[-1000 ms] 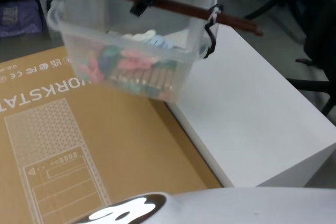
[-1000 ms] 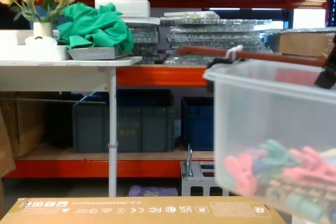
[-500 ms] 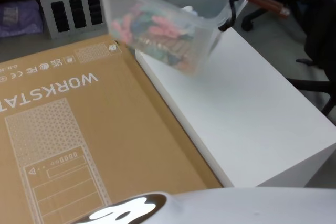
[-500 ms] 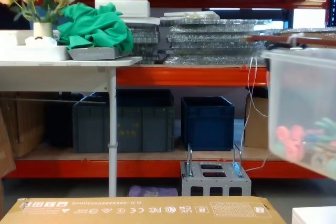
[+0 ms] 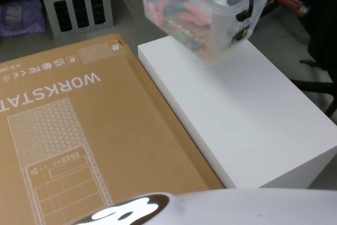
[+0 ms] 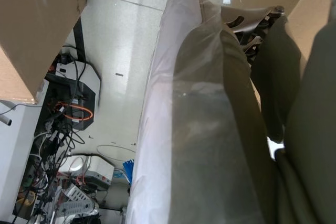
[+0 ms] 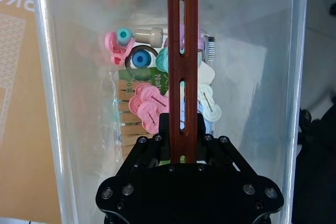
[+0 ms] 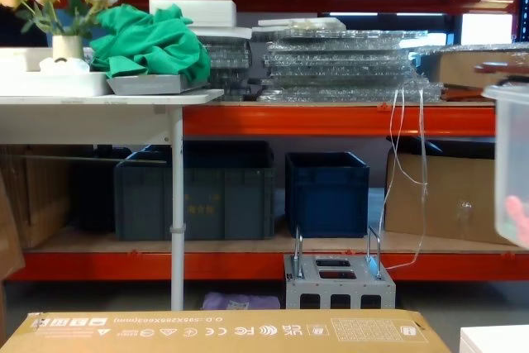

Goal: Use one hand to grasp the basket and place it at the designated location.

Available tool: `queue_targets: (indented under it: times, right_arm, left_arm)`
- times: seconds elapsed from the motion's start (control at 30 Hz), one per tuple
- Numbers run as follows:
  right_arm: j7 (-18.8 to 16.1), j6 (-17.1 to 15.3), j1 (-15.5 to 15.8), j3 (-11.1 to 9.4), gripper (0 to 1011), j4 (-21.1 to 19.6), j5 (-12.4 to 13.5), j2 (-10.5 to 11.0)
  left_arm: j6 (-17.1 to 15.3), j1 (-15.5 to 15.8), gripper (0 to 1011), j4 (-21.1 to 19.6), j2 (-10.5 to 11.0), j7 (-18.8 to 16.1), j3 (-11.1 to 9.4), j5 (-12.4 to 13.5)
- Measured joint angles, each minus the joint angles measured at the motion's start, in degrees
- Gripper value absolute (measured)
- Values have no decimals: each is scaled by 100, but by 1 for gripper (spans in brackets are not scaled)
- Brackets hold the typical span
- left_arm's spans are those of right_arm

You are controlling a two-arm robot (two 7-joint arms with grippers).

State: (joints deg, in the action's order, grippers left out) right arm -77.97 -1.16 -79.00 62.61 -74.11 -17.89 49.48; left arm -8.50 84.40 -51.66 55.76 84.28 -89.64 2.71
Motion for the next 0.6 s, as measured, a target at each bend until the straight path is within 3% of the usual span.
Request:
queue_targets:
  times: [0.33,0.6]
  right_arm:
    - [-49,-501,99,-23,240,434,-300,-10]
    - [-109,-701,226,-20,240,734,-445,-65]
  left_arm:
    - [0,0,0,0,0,0,0,0]
    - [0,0,0,0,0,0,0,0]
